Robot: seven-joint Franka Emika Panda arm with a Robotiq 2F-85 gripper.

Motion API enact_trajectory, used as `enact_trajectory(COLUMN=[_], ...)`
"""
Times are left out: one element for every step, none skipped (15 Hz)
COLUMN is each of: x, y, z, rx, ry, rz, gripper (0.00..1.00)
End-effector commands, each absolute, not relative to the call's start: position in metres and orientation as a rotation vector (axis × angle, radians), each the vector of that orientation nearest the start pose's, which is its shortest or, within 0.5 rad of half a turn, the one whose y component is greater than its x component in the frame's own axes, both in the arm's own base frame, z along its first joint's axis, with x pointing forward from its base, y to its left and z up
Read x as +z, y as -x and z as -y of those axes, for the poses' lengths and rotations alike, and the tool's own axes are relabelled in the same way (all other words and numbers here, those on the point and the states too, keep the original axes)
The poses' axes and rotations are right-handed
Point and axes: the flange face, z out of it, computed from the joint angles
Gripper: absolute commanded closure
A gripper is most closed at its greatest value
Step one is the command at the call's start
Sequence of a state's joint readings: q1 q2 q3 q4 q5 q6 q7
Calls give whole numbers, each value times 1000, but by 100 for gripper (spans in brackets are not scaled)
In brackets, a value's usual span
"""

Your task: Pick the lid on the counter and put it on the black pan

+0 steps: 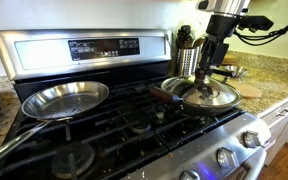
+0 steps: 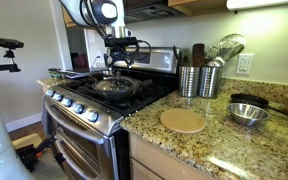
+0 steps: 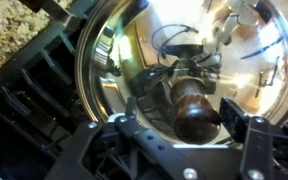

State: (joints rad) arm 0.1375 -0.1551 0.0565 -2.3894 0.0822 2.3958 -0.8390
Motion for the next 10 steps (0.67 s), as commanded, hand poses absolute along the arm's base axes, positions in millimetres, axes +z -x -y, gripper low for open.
enact_trajectory(x=[422, 428, 435, 441, 448, 454, 459, 463, 455, 460], y=[-452, -447, -442, -438, -434, -430, -427, -423, -441, -438], z=[-70, -65, -59, -54, -49, -45, -39, -35, -46, -42], rx=[-328, -362, -374, -389, -395, -404, -406, -421, -414, -423], ry=[2887, 2926, 2963, 2992, 3019, 3042, 3055, 3064, 3027, 3035], rz=[1314, 1233, 1149, 1069, 986, 916, 855, 799, 910, 871], gripper=[0, 0, 0, 0, 0, 0, 0, 0, 0, 0])
